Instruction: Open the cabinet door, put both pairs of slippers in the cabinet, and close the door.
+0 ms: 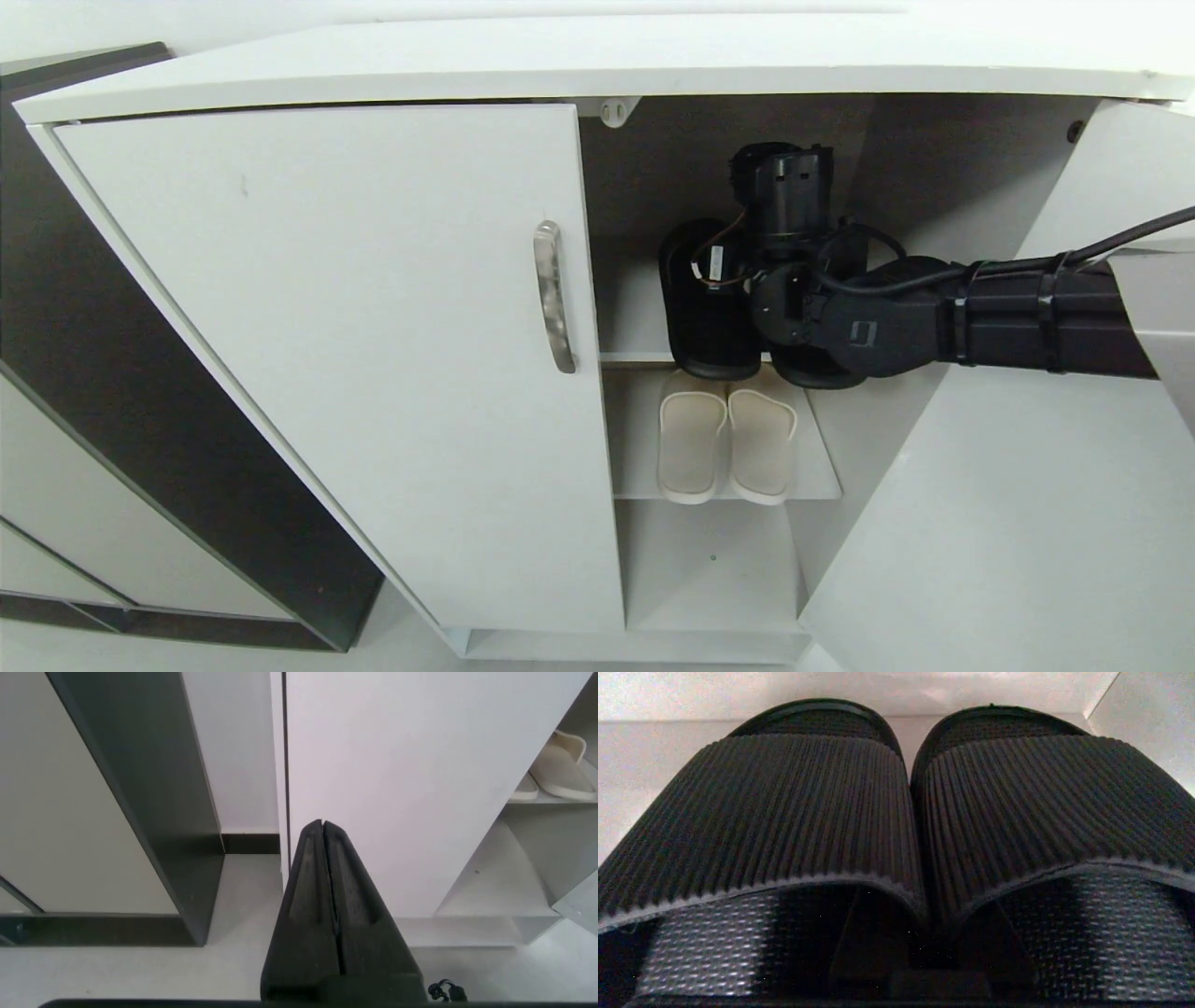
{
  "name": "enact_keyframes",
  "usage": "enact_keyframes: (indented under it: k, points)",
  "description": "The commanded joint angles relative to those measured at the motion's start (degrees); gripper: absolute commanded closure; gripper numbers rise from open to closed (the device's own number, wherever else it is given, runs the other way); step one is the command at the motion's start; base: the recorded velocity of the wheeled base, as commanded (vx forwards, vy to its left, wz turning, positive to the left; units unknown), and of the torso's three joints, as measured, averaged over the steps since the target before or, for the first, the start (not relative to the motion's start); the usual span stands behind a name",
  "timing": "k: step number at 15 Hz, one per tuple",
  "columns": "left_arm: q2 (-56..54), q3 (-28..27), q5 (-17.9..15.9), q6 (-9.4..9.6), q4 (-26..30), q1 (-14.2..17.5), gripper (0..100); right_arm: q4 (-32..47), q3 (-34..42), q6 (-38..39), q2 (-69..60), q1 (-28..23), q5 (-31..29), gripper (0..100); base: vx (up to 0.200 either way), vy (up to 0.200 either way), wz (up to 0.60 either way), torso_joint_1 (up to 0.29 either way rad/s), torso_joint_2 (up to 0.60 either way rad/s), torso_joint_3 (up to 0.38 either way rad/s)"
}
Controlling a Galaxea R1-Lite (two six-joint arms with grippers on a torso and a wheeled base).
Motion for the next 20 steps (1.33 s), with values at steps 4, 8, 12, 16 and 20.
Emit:
enact_keyframes:
  k: [4,8,12,16,20]
  points:
    - [0.0,0.0,0.0,-0.01,0.0,0.0,100,0.0,-0.2,0.0,0.5,0.0,0.0,0,0.0,0.0,0.0,0.0,0.0,0.0]
    - [0.0,0.0,0.0,-0.01,0.0,0.0,100,-0.3,5.4,0.2,-3.6,2.0,-0.1,0,0.0,0.0,0.0,0.0,0.0,0.0]
    - [0.0,0.0,-0.1,-0.01,0.0,0.0,100,-2.5,14.8,0.6,-11.7,5.7,-0.8,0,0.0,0.0,0.0,0.0,0.0,0.0]
    - [0.0,0.0,-0.1,0.07,0.0,0.0,100,-11.7,33.7,0.6,-22.7,12.4,-1.5,0,0.0,0.0,0.0,0.0,0.0,0.0]
    - [0.0,0.0,-0.1,0.16,0.0,0.0,100,-22.7,50.1,-0.1,-31.1,17.5,-1.1,100,0.0,0.0,0.0,0.0,0.0,0.0]
